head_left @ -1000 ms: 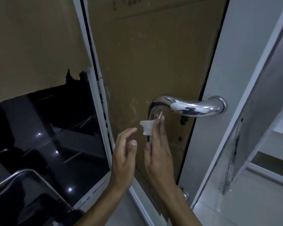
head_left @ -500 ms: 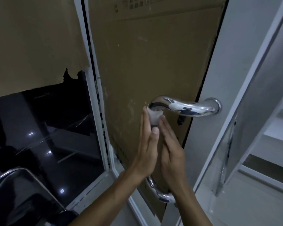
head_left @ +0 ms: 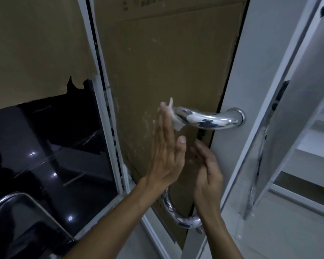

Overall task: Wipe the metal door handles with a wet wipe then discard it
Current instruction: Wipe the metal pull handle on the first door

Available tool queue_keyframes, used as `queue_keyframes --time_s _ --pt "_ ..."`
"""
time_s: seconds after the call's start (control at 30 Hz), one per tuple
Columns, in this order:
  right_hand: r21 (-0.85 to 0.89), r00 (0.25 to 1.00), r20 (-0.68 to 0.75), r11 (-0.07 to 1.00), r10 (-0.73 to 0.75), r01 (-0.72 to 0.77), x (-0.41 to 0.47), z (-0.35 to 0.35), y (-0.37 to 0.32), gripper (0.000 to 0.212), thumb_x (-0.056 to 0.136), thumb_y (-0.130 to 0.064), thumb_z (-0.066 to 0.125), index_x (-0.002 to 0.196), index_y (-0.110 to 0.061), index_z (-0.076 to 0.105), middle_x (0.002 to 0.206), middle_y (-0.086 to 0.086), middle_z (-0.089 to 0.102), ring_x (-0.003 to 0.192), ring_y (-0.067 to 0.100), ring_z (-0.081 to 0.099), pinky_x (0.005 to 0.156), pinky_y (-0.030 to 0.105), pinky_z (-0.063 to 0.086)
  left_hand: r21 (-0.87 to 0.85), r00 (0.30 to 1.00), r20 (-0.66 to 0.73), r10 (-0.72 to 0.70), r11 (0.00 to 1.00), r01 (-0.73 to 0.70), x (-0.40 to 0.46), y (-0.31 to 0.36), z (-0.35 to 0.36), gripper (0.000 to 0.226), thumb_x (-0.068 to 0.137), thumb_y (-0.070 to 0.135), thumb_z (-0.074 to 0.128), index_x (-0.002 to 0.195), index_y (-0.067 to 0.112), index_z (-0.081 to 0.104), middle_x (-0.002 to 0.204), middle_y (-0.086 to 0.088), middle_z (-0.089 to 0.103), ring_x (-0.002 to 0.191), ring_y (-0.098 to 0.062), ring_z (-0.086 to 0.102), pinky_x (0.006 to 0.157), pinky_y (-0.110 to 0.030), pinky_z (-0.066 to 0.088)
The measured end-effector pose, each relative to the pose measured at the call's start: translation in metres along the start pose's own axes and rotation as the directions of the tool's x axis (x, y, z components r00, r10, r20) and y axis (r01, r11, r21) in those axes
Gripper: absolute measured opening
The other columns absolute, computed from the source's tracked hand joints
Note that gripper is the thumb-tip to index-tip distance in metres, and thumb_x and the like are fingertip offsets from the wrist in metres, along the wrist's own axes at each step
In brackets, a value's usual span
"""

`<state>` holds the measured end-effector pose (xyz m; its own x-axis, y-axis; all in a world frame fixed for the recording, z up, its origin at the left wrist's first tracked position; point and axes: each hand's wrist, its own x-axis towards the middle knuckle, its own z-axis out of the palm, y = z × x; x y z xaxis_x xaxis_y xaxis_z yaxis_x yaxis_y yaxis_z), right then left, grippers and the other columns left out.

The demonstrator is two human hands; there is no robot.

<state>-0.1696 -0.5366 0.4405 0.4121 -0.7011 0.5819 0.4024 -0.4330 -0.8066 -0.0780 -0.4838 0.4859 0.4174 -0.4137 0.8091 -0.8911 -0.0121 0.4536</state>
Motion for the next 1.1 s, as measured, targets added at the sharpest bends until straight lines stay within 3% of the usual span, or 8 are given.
queue_keyframes --time_s 0.17,0.33,0.47,0.57,0.7,0.8,0.93,1.1 --pt "0.024 0.998 0.016 0.998 0.054 -0.054 0.003 -0.003 -0.002 0.048 0.090 -0.005 0.035 0.126 -0.026 0.058 0.132 -0.002 0.060 0.124 0.013 0.055 0.101 0.027 0.047 0.062 0.995 -0.024 0.096 0.994 -0.094 0.008 0.004 0.001 0.065 0.101 0.041 0.012 0.150 -0.001 0.000 0.160 -0.019 -0.002 0.150 -0.026 -0.003 0.121 -0.045 0.001" --pt "0.006 0.995 0.009 0.995 0.097 -0.097 0.010 -0.005 -0.005 0.037 0.101 -0.003 0.038 0.117 -0.023 0.064 0.115 -0.007 0.068 0.112 0.010 0.061 0.096 0.029 0.050 0.361 0.896 0.038 0.443 0.830 -0.425 0.030 0.020 -0.005 0.048 0.098 0.033 0.025 0.138 0.009 0.035 0.143 -0.013 0.048 0.141 -0.026 0.032 0.117 -0.055 0.017" --pt "-0.059 0.998 -0.044 0.997 0.054 -0.056 0.009 -0.007 -0.011 0.031 0.100 -0.009 0.043 0.108 -0.030 0.065 0.102 -0.012 0.069 0.100 0.006 0.063 0.083 0.023 0.049 0.475 0.864 0.119 0.488 0.736 -0.482 0.042 0.031 -0.008 0.042 0.097 0.034 0.027 0.126 0.011 0.046 0.118 -0.010 0.061 0.119 -0.025 0.051 0.117 -0.055 0.018" --pt "-0.191 0.978 -0.126 0.971 -0.168 0.143 0.007 -0.018 -0.028 0.025 0.093 -0.018 0.043 0.103 -0.030 0.063 0.099 -0.009 0.066 0.094 0.013 0.064 0.078 0.030 0.053 0.370 0.923 0.110 0.369 0.847 -0.383 0.044 0.024 -0.024 0.047 0.100 0.036 0.017 0.118 0.011 0.053 0.114 -0.008 0.060 0.114 -0.022 0.052 0.117 -0.054 0.016" --pt "-0.347 0.854 -0.033 0.808 -0.519 0.477 0.021 -0.040 -0.063 0.023 0.093 -0.012 0.042 0.108 -0.019 0.057 0.092 -0.004 0.058 0.081 0.012 0.058 0.067 0.027 0.048 0.077 0.994 0.058 0.093 0.992 -0.098 0.052 0.014 -0.037 0.048 0.100 0.031 0.013 0.108 0.017 0.059 0.103 0.002 0.061 0.105 -0.006 0.052 0.118 -0.041 0.016" --pt "-0.408 0.780 0.028 0.705 -0.625 0.580 0.045 -0.045 -0.090 0.018 0.096 -0.012 0.040 0.106 -0.015 0.054 0.093 -0.005 0.053 0.074 0.011 0.053 0.064 0.025 0.043 0.091 0.970 0.095 0.225 0.968 -0.233 0.053 0.026 -0.034 0.041 0.102 0.027 0.020 0.107 0.017 0.060 0.104 0.001 0.062 0.104 -0.008 0.053 0.117 -0.039 0.020" --pt "-0.380 0.749 0.023 0.688 -0.662 0.619 0.066 -0.038 -0.110 0.022 0.096 -0.007 0.042 0.110 -0.015 0.055 0.099 -0.002 0.056 0.084 0.016 0.059 0.072 0.030 0.049 0.265 0.844 0.134 0.519 0.802 -0.535 0.049 0.028 -0.018 0.041 0.104 0.029 0.033 0.130 0.010 0.057 0.117 -0.007 0.063 0.114 -0.021 0.055 0.117 -0.041 0.025" --pt "-0.383 0.729 0.078 0.655 -0.680 0.651 0.051 -0.028 -0.095 0.023 0.093 -0.002 0.043 0.109 -0.012 0.057 0.100 -0.007 0.055 0.091 0.007 0.053 0.081 0.019 0.042 -0.005 0.935 -0.113 0.336 0.941 -0.339 0.040 0.001 -0.009 0.046 0.104 0.037 0.022 0.133 0.011 0.047 0.128 -0.007 0.051 0.123 -0.015 0.045 0.112 -0.033 0.029"
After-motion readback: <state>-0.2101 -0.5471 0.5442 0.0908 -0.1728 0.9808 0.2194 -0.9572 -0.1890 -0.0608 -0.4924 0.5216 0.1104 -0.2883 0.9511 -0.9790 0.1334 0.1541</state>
